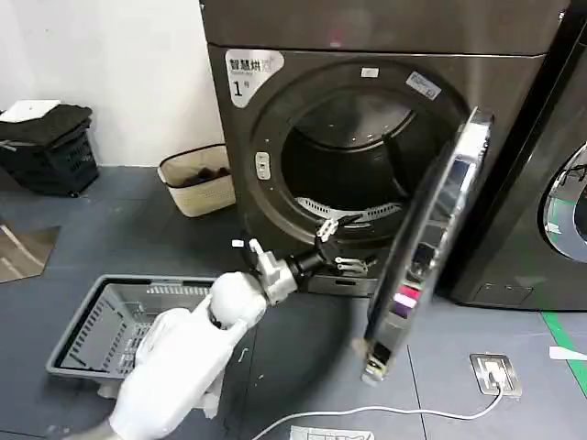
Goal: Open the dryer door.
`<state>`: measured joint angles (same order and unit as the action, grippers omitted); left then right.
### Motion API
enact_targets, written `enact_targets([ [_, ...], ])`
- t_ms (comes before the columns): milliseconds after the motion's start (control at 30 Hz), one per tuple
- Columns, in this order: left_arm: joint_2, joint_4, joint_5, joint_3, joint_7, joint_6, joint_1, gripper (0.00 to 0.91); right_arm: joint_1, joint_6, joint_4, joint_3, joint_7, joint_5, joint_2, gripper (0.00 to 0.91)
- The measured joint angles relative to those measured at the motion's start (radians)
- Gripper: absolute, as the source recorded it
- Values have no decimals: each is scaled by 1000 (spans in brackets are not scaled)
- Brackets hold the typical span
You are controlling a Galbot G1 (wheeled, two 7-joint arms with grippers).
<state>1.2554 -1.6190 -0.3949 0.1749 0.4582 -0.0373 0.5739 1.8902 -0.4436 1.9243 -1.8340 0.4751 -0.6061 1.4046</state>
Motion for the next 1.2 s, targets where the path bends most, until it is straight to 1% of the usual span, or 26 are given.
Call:
enact_targets([
  [167,47,40,4,41,-4,-3,-36,907,-20,100,4,-82,-169,90,49,907],
  [267,77,66,5,64,-9,-5,-57,907,-40,179,23,-124,-250,137,81,907],
  [367,107,94,11,85,-17,-11,-77,907,-53,221,23,-158,-312,184,109,907],
  [433,127,114,14,98,-24,-13,-91,907,-59,250,15,-182,-363,229,125,907],
  [500,146,137,16,111,-31,-14,-104,907,-64,275,3,-203,-402,254,138,907],
  [700,206,199,28,139,-39,-18,-136,907,-64,327,-12,-253,-505,308,167,907],
  [833,248,236,35,156,-45,-18,-149,907,-63,334,2,-258,-580,342,192,907],
  [933,278,264,36,167,-53,-13,-159,907,-64,372,15,-268,-641,384,205,907],
  [1033,310,290,38,171,-60,-7,-168,907,-66,408,21,-283,-690,401,205,907],
  [1200,356,329,46,174,-74,1,-187,907,-71,416,14,-305,-759,410,205,907],
])
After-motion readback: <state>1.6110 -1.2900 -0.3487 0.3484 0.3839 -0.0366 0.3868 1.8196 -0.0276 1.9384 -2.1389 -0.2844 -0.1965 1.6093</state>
